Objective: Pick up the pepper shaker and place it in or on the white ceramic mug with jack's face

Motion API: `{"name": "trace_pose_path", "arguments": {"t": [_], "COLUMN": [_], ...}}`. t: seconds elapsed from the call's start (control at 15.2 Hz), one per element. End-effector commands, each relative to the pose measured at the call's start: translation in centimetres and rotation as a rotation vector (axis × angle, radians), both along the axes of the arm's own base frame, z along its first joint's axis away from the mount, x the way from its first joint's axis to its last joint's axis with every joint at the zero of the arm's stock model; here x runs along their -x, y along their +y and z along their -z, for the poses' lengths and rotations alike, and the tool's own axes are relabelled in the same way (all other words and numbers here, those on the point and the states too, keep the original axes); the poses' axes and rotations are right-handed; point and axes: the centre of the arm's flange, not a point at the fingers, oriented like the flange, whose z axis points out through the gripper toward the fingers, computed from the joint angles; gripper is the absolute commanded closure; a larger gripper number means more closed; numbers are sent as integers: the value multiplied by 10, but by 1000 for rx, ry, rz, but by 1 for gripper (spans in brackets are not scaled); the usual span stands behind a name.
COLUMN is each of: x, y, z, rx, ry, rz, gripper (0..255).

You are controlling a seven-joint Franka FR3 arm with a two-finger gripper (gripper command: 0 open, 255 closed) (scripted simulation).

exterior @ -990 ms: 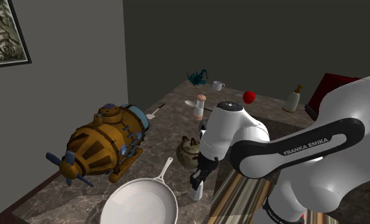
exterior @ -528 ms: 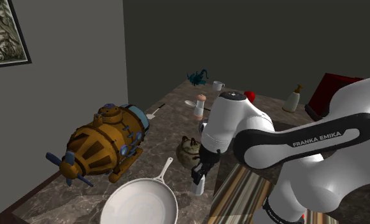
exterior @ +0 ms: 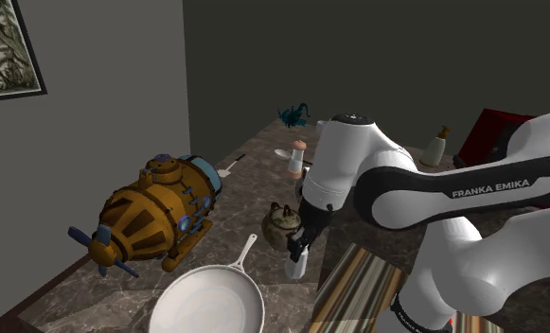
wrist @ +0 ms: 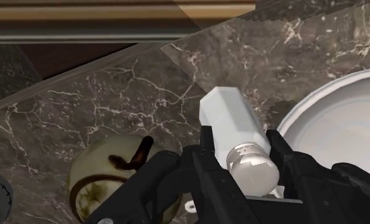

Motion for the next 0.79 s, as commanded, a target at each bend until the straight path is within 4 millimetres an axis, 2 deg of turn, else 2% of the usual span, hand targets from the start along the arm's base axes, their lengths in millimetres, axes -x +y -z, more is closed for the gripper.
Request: {"name": "trace_pose_path", "arguments": {"t": [0.0, 0.73], "x": [1, 1], "y": [0, 0], "z": [-10, -68], "rx": [0, 0], "ry": [1, 1], "rz": [0, 0], "gripper": [255, 255]}}
